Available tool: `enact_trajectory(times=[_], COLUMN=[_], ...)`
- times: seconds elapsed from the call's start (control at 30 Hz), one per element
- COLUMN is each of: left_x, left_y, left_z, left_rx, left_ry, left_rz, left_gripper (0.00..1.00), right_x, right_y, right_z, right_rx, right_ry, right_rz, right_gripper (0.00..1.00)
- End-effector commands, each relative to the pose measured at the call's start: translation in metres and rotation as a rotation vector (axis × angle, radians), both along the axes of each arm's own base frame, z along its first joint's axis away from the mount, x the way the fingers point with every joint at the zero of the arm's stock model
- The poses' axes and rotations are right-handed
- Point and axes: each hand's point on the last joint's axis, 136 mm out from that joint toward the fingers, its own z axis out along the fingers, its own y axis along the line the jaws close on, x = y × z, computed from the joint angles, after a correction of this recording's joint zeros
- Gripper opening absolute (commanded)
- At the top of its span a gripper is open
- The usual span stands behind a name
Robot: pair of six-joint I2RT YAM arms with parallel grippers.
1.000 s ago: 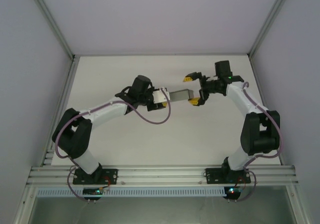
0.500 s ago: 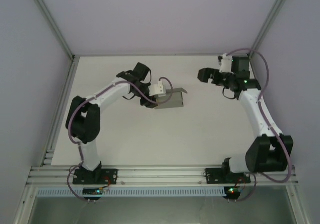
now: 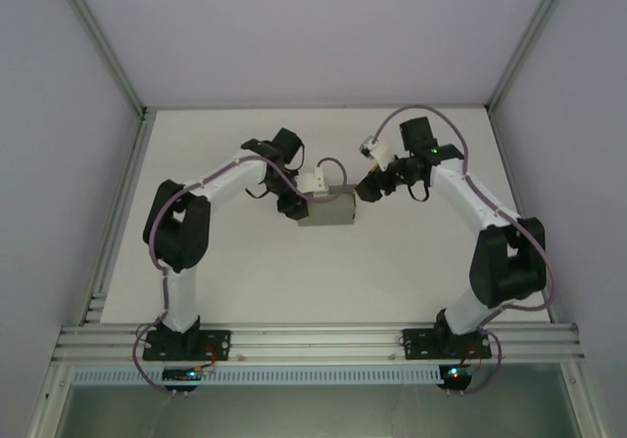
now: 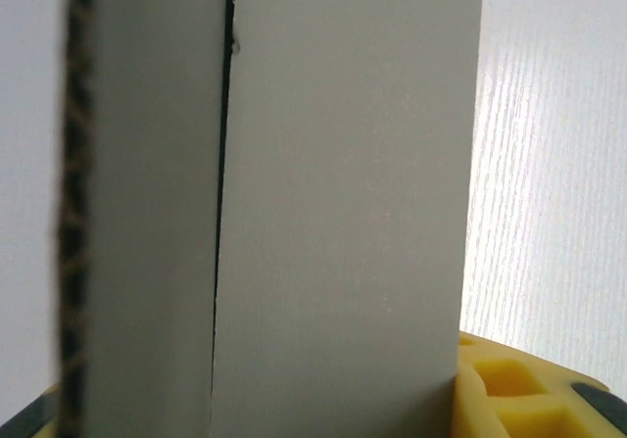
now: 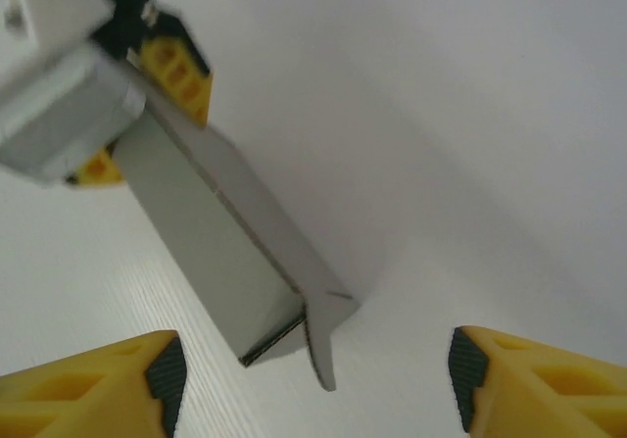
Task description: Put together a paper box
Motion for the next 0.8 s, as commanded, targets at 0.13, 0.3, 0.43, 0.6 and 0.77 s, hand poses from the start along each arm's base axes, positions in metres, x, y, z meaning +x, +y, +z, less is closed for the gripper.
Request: enact_trajectory(times=[0.13, 0.3, 0.43, 0.6, 0.77], left_x=[-0.003, -0.001, -0.002, -0.002, 0.000], left_y=[0.006, 0.006, 0.005, 0.005, 0.002], left_z=[-0.016, -0.015, -0.015, -0.015, -0.016], left_rx=[0.059, 0.059, 0.058, 0.057, 0.065], left_ry=[0.041, 0.037, 0.039, 0.037, 0.026], left_rz=[0.010, 0.019, 0.022, 0.022, 0.038], left_gripper=[0.35, 0.35, 0.35, 0.35, 0.36], right_x=[-0.011, -0.006, -0.002, -0.001, -0.005], right_y=[0.005, 0.009, 0.015, 0.016, 0.025], right_z=[-0.014, -0.023, -0.023, -0.020, -0.016], right_rx=[-0.109, -0.114, -0.105, -0.109, -0.095], right_ry=[0.042, 0.056, 0.069, 0.074, 0.135], right_rz=[0.097, 0.095, 0.100, 0.087, 0.001], right_gripper=[0.55, 0.41, 0.24, 0.02, 0.00])
